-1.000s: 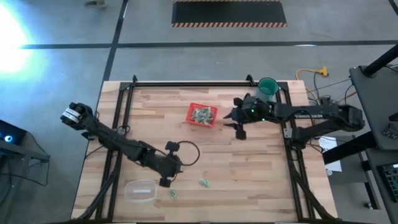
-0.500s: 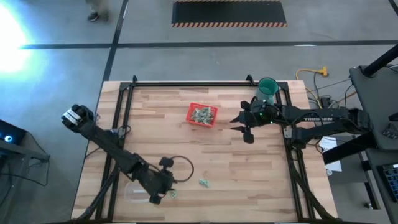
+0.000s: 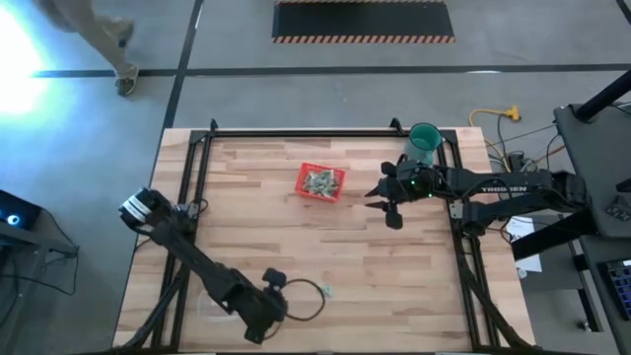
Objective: Pick and place items into bin
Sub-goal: Put the stevia packet into the orange bin
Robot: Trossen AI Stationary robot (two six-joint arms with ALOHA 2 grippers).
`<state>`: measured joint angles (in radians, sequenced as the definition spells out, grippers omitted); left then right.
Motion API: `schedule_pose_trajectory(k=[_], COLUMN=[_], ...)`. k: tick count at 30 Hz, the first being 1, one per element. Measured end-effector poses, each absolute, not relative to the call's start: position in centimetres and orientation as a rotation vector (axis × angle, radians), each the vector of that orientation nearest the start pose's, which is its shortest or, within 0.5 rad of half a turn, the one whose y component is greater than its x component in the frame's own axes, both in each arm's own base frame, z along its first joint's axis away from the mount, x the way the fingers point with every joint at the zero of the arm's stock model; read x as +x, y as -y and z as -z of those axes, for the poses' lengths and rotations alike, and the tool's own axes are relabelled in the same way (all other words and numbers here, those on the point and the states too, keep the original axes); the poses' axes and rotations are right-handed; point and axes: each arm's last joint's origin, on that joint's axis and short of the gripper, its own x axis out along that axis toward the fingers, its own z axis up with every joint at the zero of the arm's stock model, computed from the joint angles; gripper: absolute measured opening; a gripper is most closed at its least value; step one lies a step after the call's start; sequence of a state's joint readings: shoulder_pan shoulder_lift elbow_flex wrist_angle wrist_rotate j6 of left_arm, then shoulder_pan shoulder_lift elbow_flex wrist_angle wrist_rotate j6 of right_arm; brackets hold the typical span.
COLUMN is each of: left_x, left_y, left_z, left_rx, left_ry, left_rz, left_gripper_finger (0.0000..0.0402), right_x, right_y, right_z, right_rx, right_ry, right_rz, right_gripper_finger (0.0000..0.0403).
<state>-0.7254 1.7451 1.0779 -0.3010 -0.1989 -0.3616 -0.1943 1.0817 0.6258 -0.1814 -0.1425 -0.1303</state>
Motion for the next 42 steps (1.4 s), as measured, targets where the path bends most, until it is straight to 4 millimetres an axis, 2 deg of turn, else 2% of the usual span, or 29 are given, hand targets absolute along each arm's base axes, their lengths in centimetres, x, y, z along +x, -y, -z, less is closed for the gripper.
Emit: schedule_pose_trajectory(k=[9,17,42], left_x=[28.1,27.9,27.5], left_y=[24.3,24.1,23.8], left_z=[-19.1,-17.5,-16.0], left_rx=[0.168,0.175,0.146], left_ry=[-1.090,-1.155,-1.220], left_rz=[0.261,0.234,0.205], left_gripper_finger=[0.0109,0.0109,0.0109], right_x=[21.5,21.3,21.3], right_y=[3.8,3.7,3.7], right_z=[-22.2,-21.6,-21.5], right_rx=[-0.018,-0.014,-0.015], right_ry=[-0.640,-0.660,-0.658], right_rz=[0.006,0.004,0.005], right_gripper_finger=[0.0116,0.0115,0.0102])
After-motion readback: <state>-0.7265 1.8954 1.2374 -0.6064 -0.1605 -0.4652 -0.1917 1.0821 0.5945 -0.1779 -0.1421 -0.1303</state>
